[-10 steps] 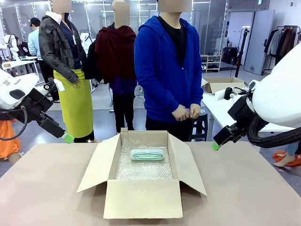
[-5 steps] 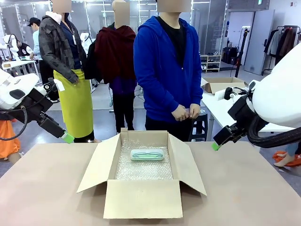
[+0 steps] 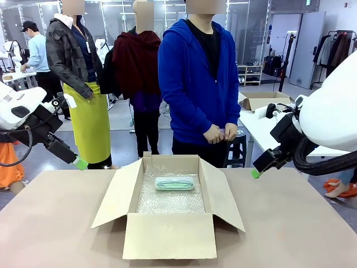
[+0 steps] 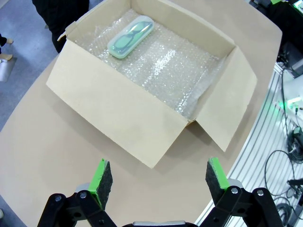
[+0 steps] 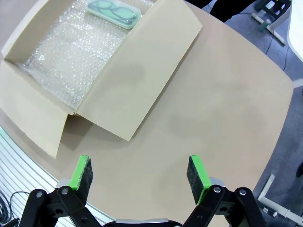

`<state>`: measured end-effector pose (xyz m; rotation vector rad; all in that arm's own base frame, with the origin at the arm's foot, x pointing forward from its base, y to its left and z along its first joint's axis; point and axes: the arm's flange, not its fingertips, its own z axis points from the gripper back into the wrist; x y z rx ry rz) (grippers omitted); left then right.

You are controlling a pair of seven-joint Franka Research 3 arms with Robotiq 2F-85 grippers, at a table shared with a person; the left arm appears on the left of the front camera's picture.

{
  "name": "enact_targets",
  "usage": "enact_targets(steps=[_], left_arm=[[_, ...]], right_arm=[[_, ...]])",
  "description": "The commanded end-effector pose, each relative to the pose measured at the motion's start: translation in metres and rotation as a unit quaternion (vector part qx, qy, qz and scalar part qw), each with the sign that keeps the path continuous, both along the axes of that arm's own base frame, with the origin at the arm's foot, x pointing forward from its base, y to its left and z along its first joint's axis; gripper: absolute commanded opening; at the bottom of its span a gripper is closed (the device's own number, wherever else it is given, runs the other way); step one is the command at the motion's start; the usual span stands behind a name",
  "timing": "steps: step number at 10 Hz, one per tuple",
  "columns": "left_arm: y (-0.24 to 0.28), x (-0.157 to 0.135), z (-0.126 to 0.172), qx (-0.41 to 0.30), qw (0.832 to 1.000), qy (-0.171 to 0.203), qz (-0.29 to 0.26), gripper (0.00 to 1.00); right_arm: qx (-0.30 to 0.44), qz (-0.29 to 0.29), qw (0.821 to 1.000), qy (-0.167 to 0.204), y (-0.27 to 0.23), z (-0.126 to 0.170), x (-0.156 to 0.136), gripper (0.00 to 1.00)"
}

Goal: Pack the glasses set securely to prepare it for shipping.
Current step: Put the Glasses case from the right side of the table into the Package Box.

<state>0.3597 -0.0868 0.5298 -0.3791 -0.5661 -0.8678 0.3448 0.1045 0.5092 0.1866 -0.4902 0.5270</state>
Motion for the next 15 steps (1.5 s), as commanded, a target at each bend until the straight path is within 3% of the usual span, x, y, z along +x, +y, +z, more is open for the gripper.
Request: enact_targets(steps=[1,15], left_arm=[[0.0031,0.0003,0.0012,-0.004,1.000,-0.001,-0.011,1.00],[0.0031,0.0003,0.0012,-0.004,1.000,-0.001,-0.011,1.00]], right_arm=[[0.000,-0.002,1.000,-0.006,0.0005,-0.0009,-0.0024,1.00],[0.000,-0.002,1.000,-0.006,0.0005,-0.0009,-0.0024,1.00]])
